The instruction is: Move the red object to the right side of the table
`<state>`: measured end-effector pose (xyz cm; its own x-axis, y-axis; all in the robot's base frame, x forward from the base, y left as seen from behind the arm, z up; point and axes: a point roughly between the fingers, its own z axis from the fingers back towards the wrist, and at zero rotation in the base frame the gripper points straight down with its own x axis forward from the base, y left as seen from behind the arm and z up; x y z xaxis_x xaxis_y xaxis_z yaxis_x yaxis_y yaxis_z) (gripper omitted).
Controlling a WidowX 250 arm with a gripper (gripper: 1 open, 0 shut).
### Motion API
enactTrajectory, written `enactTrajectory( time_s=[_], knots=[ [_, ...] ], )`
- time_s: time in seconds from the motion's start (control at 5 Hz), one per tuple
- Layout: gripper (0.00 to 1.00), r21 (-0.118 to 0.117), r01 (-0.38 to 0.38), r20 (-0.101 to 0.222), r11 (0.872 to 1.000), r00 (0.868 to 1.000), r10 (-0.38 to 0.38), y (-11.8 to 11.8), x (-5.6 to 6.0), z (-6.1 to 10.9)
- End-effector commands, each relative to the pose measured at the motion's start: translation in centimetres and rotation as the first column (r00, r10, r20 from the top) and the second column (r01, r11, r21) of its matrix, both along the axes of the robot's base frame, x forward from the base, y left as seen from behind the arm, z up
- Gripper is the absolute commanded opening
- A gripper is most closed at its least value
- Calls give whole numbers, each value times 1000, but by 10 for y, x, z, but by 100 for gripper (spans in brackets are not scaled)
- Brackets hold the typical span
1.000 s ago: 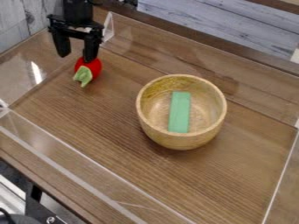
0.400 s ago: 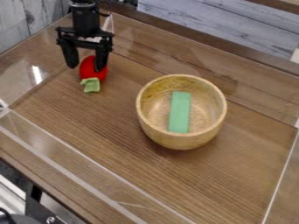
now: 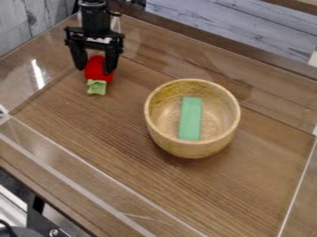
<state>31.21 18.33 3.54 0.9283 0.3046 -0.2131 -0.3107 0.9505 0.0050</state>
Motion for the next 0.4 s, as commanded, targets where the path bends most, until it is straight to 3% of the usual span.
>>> enactTrajectory(
  time_s=[0.0, 0.2],
  knots=[
    [100, 32, 48, 49, 998, 998, -50, 3, 6, 32],
    [100, 21, 96, 44, 995, 994, -97, -2, 5, 44]
  ],
)
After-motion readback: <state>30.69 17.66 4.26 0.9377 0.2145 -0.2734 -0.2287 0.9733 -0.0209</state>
